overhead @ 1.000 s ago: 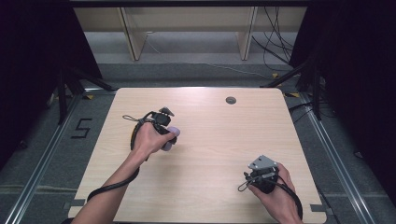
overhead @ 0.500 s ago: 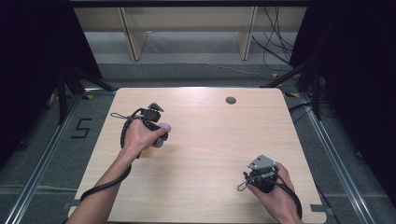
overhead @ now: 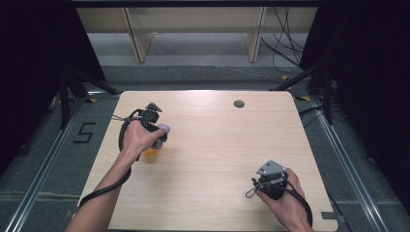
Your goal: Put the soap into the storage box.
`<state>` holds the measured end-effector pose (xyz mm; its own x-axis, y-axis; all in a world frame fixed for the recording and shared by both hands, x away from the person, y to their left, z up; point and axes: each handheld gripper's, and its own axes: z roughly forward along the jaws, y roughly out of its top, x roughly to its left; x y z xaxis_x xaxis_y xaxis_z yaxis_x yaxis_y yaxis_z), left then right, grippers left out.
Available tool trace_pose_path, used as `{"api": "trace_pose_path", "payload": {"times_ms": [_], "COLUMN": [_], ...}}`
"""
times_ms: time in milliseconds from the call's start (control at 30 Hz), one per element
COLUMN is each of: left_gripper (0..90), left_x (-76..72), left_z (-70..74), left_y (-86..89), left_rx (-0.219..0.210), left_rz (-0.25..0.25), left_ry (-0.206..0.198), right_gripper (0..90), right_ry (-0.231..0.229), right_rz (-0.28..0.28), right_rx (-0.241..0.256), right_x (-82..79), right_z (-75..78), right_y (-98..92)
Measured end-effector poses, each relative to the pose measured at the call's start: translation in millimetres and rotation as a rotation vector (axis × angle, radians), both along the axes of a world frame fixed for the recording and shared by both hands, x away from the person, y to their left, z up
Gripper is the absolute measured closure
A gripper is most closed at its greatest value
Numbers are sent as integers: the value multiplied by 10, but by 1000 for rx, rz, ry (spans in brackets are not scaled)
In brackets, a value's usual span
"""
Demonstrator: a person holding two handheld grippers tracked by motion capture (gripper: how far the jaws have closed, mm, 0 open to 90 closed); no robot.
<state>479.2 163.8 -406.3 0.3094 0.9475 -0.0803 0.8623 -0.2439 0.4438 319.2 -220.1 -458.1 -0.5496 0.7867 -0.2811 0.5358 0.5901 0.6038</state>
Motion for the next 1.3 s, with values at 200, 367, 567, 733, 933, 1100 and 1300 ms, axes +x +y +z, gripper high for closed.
{"api": "trace_pose_path", "payload": {"times_ms": [200, 367, 567, 733, 933, 1100, 1300], "left_gripper": [490, 490, 490, 490, 490, 490, 490], "left_x": [34, 76, 106, 124, 142, 164, 181], "left_z": [35, 33, 21, 16, 4, -14, -22], "left_y": [67, 149, 234, 277, 305, 341, 372], "left_rx": [6, 16, 23, 38, 53, 57, 58], "left_rz": [13, 24, 45, 59, 87, 97, 114], "left_ry": [1, -1, -3, -9, 20, 17, 12], "right_gripper": [387, 387, 387, 387, 387, 387, 387], "right_ry": [1, 11, 1, 9, 13, 0, 12], "right_rz": [1, -8, 5, -3, -9, 1, -9], "right_rx": [1, 10, -1, 7, 11, 3, 13], "right_x": [-1, -6, 1, -4, -10, -5, -11], "right_z": [0, 6, -1, 7, 8, 2, 8], "right_y": [0, 7, 1, 5, 9, 3, 10]}}
